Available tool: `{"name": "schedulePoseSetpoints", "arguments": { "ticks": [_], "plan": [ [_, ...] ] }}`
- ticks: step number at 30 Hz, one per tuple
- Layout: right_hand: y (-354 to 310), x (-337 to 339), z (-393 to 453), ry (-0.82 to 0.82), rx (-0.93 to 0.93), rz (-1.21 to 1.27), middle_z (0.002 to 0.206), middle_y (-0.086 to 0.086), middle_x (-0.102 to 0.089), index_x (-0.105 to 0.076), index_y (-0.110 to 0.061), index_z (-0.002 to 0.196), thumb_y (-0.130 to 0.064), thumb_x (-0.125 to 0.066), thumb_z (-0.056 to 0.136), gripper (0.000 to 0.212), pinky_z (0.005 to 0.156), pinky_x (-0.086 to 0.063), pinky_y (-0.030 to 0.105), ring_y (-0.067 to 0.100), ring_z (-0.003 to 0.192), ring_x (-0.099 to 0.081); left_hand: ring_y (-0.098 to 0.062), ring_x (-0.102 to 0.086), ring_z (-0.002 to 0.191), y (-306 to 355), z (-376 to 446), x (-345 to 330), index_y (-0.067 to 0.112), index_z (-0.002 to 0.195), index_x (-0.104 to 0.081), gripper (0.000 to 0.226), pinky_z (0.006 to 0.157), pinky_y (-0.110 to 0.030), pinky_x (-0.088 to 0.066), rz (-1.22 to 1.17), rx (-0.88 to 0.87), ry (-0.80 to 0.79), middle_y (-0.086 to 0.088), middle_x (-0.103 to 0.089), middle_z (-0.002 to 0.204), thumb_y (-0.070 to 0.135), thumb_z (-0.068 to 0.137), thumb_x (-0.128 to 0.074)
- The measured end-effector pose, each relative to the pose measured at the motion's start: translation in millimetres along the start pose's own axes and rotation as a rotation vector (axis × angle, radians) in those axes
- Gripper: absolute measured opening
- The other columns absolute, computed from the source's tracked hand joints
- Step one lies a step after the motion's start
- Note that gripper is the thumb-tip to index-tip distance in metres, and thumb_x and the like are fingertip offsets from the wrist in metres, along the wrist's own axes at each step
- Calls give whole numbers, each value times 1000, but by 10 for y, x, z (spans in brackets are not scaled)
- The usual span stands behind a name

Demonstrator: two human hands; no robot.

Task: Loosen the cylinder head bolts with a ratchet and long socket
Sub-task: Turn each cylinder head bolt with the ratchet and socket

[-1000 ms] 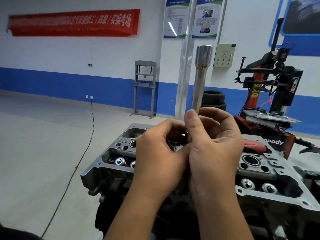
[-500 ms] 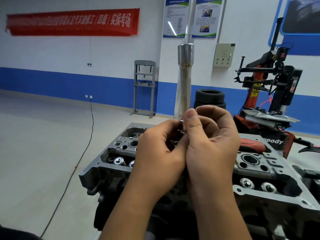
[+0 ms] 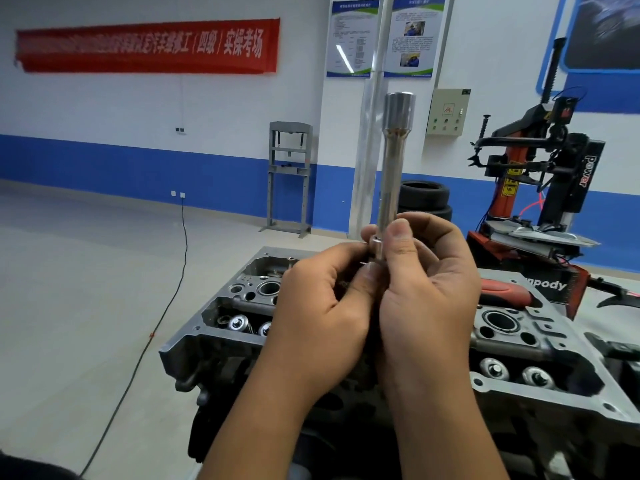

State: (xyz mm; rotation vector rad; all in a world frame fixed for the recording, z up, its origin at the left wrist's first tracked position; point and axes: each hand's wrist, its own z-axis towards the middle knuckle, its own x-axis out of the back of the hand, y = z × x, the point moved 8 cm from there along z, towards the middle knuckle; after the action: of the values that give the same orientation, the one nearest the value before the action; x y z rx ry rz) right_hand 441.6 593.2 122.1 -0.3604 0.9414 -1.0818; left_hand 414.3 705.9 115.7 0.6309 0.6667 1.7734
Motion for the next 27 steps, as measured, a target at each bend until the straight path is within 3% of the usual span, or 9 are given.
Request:
{"name": "schedulePoseSetpoints", "arguments": {
  "ticks": [2, 5, 8, 13, 17, 20, 24, 27],
  "plan": [
    [29, -16, 3, -11, -42, 51, 89, 7, -78, -66, -22, 98, -19, -69, 98, 4, 74, -59, 26, 18, 86, -77, -12, -77, 93, -27, 0, 22, 23, 110, -77, 23, 85, -42, -63, -9, 25, 45, 9, -80, 97, 28, 95, -60],
    [-19, -11, -13, -3, 11, -29, 88, 1, -74, -67, -23, 101, -19, -85, 84, 25, 71, -59, 25, 16, 81, -74, -12, -77, 88, -63, -15, 46, 24, 106, -77, 14, 80, -43, -65, -21, 36, 97, 9, -80, 93, 28, 94, -70],
    [-57, 24, -19, 39, 48, -40, 83, 3, -74, -64, -23, 97, -14, -85, 84, 26, 65, -59, 24, 16, 74, -75, -11, -77, 87, -42, -15, 77, 27, 103, -76, 14, 77, -40, -65, -6, 25, 119, 11, -79, 93, 30, 90, -74],
    [2, -8, -4, 9, -10, 32, 79, 3, -75, -62, -20, 100, -14, -69, 98, 9, 76, -63, 46, 20, 79, -76, -17, -78, 90, -66, 11, 26, 22, 106, -77, 19, 80, -44, -64, -76, 49, 43, 4, -81, 96, 29, 93, -66],
    [-61, -20, -17, 10, 38, -15, 82, 0, -73, -64, -23, 97, -27, -86, 79, 28, 68, -61, 31, 17, 76, -75, -12, -77, 85, -71, -5, 80, 25, 102, -75, 10, 73, -34, -65, -31, 30, 114, 7, -79, 91, 23, 93, -78],
    [-54, -14, -16, -1, 37, -22, 79, 3, -74, -62, -19, 96, -14, -80, 88, 20, 62, -60, 29, 17, 70, -75, -12, -77, 87, -54, 5, 84, 27, 104, -75, 13, 75, -37, -65, 0, 29, 109, 8, -79, 93, 30, 91, -75],
    [-15, -8, 3, -11, 7, 6, 75, -1, -73, -62, -17, 97, -13, -69, 99, 8, 66, -60, 28, 12, 70, -73, -14, -78, 89, -50, 21, 32, 23, 105, -76, 16, 79, -38, -64, -68, 52, 36, 5, -80, 94, 27, 93, -65],
    [-29, -18, -9, -7, 29, -7, 83, 1, -74, -64, -20, 98, -21, -82, 87, 22, 68, -59, 27, 15, 76, -74, -10, -78, 83, -56, -1, 68, 28, 102, -76, 7, 73, -35, -66, -37, 45, 104, 9, -80, 90, 25, 96, -74]
  ]
}}
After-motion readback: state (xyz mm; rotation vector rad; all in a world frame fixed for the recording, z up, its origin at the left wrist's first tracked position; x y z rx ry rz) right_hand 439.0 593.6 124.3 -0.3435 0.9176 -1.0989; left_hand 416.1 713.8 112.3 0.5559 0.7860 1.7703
